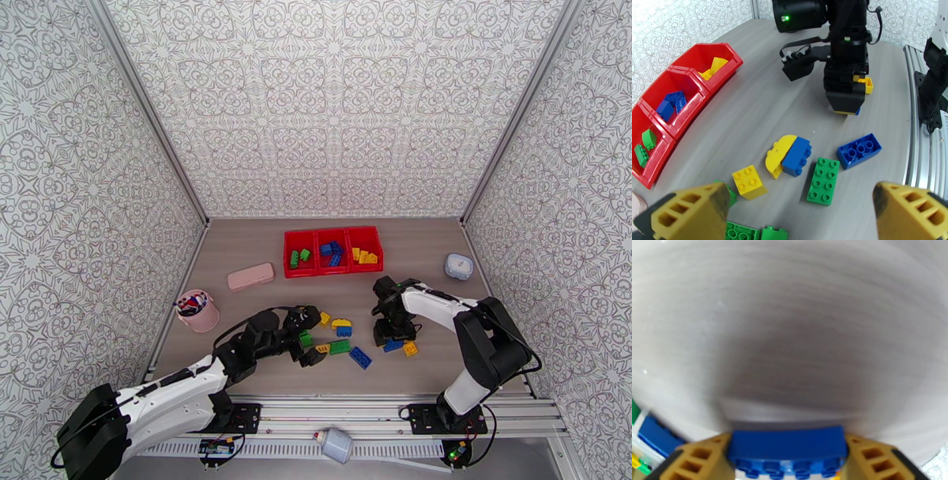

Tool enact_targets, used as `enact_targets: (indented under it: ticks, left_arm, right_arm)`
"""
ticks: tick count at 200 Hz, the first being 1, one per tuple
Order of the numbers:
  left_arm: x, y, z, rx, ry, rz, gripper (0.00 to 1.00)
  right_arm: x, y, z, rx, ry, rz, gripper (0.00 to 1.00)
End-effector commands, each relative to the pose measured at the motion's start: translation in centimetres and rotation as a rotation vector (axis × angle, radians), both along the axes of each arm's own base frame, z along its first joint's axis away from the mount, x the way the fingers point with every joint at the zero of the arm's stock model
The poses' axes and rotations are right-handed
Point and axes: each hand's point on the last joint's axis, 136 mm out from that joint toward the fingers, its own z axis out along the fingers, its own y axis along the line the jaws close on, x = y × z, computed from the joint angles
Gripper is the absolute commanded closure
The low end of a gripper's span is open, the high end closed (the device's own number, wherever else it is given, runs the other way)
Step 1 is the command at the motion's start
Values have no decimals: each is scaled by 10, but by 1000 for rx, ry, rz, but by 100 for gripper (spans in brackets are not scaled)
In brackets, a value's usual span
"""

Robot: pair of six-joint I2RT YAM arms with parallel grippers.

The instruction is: Sort the legos into containers by color

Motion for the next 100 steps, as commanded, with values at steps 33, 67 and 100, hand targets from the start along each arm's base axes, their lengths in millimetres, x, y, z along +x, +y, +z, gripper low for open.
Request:
enact_targets:
  ticks: [33, 67, 100]
  left_arm:
    - [7, 0, 20, -38, -59, 16, 0]
    - [12, 5, 24, -54, -85, 57, 0]
    - [11, 7, 27, -64, -75, 70, 0]
  right_arm:
    - [55, 13, 43, 63, -307, -53, 35]
    - [94, 41, 76, 157, -512, -38, 35]
    - [130, 79, 101, 156, -667, 63, 35]
